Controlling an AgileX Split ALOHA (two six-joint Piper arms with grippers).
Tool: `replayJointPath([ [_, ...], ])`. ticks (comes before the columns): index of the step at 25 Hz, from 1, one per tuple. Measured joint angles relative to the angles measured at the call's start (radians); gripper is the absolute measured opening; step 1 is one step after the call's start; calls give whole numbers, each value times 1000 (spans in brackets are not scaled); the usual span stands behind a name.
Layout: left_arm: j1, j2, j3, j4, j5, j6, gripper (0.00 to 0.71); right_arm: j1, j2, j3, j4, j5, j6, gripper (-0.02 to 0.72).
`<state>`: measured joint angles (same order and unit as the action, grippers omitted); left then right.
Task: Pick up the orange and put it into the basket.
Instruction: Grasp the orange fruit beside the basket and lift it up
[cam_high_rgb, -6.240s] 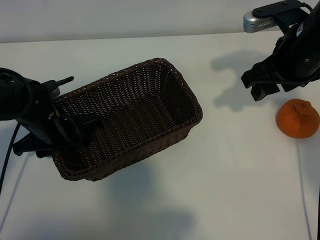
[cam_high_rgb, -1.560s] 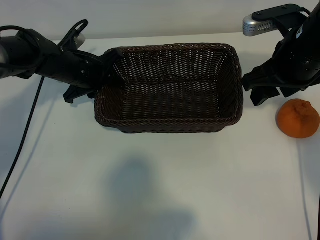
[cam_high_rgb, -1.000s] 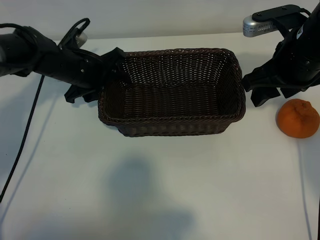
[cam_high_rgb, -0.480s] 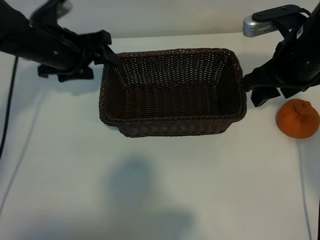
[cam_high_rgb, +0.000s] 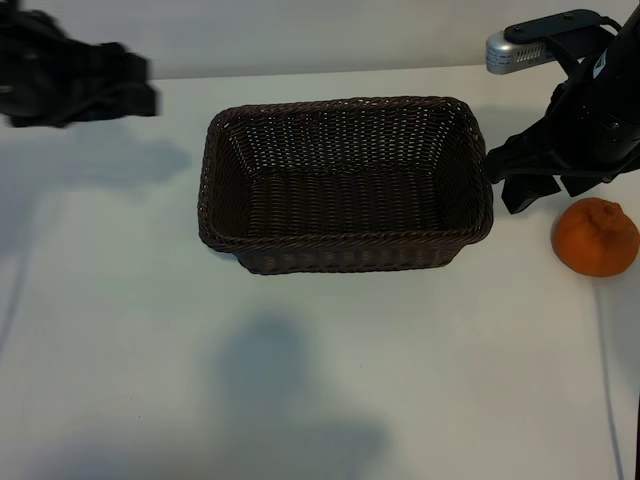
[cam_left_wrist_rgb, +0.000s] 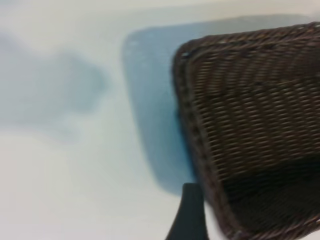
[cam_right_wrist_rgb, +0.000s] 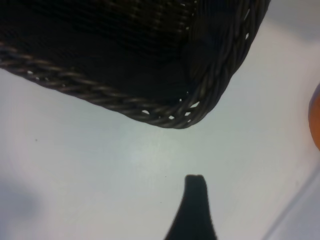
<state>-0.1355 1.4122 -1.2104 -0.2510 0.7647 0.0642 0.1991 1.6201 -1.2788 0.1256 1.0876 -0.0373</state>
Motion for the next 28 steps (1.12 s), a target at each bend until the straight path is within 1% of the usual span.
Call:
replayJointPath([
  [3, 86, -82, 0, 85, 92, -3, 617, 0, 0, 0, 0, 1, 0, 583],
  [6, 209, -157, 0, 118, 167, 21, 609, 0, 0, -1, 0, 1, 0, 583],
  [8, 263, -205, 0, 124, 190, 31, 601, 0, 0, -1, 0, 1, 0, 583],
  [9, 279, -228, 0, 125, 196, 32, 598, 0, 0, -1, 0, 1, 0, 583],
  [11, 289, -265, 0, 127, 207, 34, 596, 0, 0, -1, 0, 1, 0, 583],
  [14, 291, -327, -1, 120, 248, 36, 596, 0, 0, -1, 0, 1, 0, 583],
  [18, 291, -415, -1, 72, 278, 64, 594, 0, 0, -1, 0, 0, -2, 583],
  [20, 284, -463, -1, 50, 285, 79, 594, 0, 0, -1, 0, 0, -7, 583],
  [22, 266, -521, -1, 43, 302, 84, 594, 0, 0, -1, 0, -2, -9, 583],
  [23, 256, -565, -1, 46, 310, 84, 594, 0, 0, -1, 0, -2, -12, 583],
  [26, 245, -620, -7, 65, 358, 69, 594, 0, 0, -1, 0, -2, -17, 583],
  [28, 243, -646, -7, 122, 393, 32, 594, 0, 0, -1, 0, -2, -18, 583],
])
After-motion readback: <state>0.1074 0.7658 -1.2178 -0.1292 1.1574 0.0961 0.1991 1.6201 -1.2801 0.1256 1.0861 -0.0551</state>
